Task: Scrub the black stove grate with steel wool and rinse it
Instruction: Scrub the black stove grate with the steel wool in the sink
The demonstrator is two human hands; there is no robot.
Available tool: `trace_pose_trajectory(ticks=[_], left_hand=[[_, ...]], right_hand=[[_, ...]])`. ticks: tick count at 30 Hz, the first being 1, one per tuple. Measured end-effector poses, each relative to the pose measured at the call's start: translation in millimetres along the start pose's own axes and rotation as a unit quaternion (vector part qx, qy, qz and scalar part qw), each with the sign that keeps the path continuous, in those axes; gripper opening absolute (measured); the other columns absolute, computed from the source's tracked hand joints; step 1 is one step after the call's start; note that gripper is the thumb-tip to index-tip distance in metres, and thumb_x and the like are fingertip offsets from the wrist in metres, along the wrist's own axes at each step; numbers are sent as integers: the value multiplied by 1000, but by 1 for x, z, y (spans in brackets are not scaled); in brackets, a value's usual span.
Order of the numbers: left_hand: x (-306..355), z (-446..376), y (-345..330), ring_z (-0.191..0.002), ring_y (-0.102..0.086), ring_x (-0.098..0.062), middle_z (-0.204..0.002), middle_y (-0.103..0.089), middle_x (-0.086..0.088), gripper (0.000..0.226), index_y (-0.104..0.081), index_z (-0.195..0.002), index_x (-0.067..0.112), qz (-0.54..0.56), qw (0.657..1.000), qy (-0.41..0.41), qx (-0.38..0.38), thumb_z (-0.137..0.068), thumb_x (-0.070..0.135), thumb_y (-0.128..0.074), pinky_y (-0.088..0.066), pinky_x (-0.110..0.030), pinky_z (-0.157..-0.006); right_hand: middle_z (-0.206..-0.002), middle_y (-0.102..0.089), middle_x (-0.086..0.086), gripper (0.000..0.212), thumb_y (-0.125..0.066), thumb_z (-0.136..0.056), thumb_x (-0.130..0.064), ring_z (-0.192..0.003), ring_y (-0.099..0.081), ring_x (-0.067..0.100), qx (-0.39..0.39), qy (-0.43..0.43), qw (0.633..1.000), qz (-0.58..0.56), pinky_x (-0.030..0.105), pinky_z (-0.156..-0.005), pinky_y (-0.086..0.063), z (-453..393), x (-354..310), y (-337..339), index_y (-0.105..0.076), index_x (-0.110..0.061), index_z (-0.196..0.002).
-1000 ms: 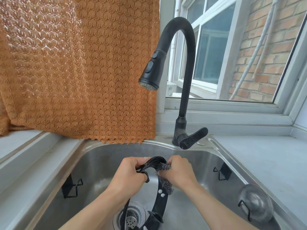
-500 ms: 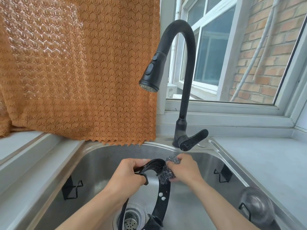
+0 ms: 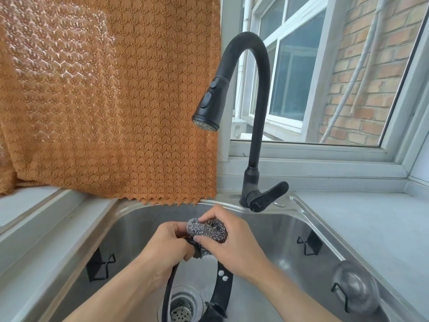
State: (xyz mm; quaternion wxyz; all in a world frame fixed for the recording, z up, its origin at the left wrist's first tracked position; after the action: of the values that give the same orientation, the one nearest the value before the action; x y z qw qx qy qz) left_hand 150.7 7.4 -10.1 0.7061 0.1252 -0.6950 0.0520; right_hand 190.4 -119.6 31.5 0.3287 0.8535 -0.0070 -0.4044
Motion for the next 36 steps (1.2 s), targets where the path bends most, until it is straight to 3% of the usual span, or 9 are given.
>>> trace_pose_trajectory(ticks=[3, 9, 15, 19, 22, 25, 30, 34, 36], left_hand=[[-2, -1, 0, -66, -53, -24, -64, -61, -16, 37, -72, -61, 5, 4, 1000, 1, -3, -38, -8, -47, -39, -32, -67], [-13, -5, -2, -76, -59, -27, -87, -77, -18, 63, -83, -88, 11, -3, 1000, 20, -7, -41, -9, -47, -38, -29, -65], [-6, -1, -13, -74, -57, -25, -96, -76, -25, 68, -85, -93, 20, -9, 999, 4, -43, -53, -19, -45, -34, -27, -57], [-5, -2, -11, -69, -57, -23, -85, -76, -21, 73, -85, -89, 20, -21, 999, -2, -40, -63, -30, -39, -33, -19, -47], [-7, -6, -9, -72, -60, -24, -92, -79, -11, 75, -85, -91, 21, -31, 999, 6, -44, -63, -31, -38, -36, -25, -54], [-12, -11, -2, -74, -64, -27, -95, -79, -15, 75, -84, -93, 22, -32, 999, 18, -29, -63, -30, -38, -39, -30, -66], [-18, -19, 9, -71, -67, -33, -96, -76, -25, 64, -77, -103, 2, 20, 999, 36, -20, -56, -28, -45, -46, -31, -61], [-18, -23, 18, -72, -68, -36, -92, -73, -32, 66, -77, -97, -3, 29, 999, 20, -6, -40, -14, -46, -49, -39, -75], [-17, -24, 20, -71, -66, -33, -87, -73, -31, 60, -79, -88, -1, 18, 1000, 12, 6, -39, -13, -47, -48, -34, -70]], right_hand=[[-103, -64, -17, 28, -77, -87, -32, -93, -61, 1, -22, 1, 1000, 4, 14, -76, -45, 0, 1, -3, -56, -38, -104], [-108, -57, -22, 29, -75, -89, -36, -106, -52, -6, 61, -75, 995, 36, 8, -84, -37, -8, 38, 13, -50, -36, -103], [-113, -59, 0, 33, -71, -93, -37, -94, -55, 13, 53, -208, 973, 83, 25, -76, -37, -10, 97, 26, -47, -24, -113], [-122, -59, 8, 47, -69, -95, -35, -112, -61, 25, 26, -278, 954, 105, 29, -88, -45, -7, 126, 22, -46, -12, -129], [-117, -60, 10, 46, -69, -92, -35, -107, -66, 31, 35, -303, 948, 85, 42, -91, -55, -4, 130, 22, -43, -13, -123], [-101, -59, 1, 36, -68, -89, -35, -89, -66, 20, 35, -259, 963, 63, 35, -77, -56, -5, 105, 23, -44, -21, -112], [-108, -65, -8, 23, -73, -87, -22, -99, -60, 11, -32, -112, 993, 22, 8, -72, -41, -2, 36, -4, -56, -29, -101], [-98, -69, -11, 23, -80, -82, -26, -92, -62, 4, 3, -27, 999, 22, 18, -80, -46, -6, 18, -15, -62, -30, -95], [-98, -69, -10, 22, -80, -82, -29, -90, -61, 5, 9, 8, 999, 46, 25, -83, -48, -9, 16, -17, -66, -31, -98]])
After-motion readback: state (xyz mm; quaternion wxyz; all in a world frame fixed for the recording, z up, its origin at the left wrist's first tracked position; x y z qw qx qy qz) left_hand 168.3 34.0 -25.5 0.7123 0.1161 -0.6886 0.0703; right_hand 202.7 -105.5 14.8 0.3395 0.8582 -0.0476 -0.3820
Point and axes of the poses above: each hand's wrist, its own z-axis away from the middle knuckle, its own y-axis out of the back of the hand, x = y × z, the point moved 9 cm from there along -z, towards the middle knuckle
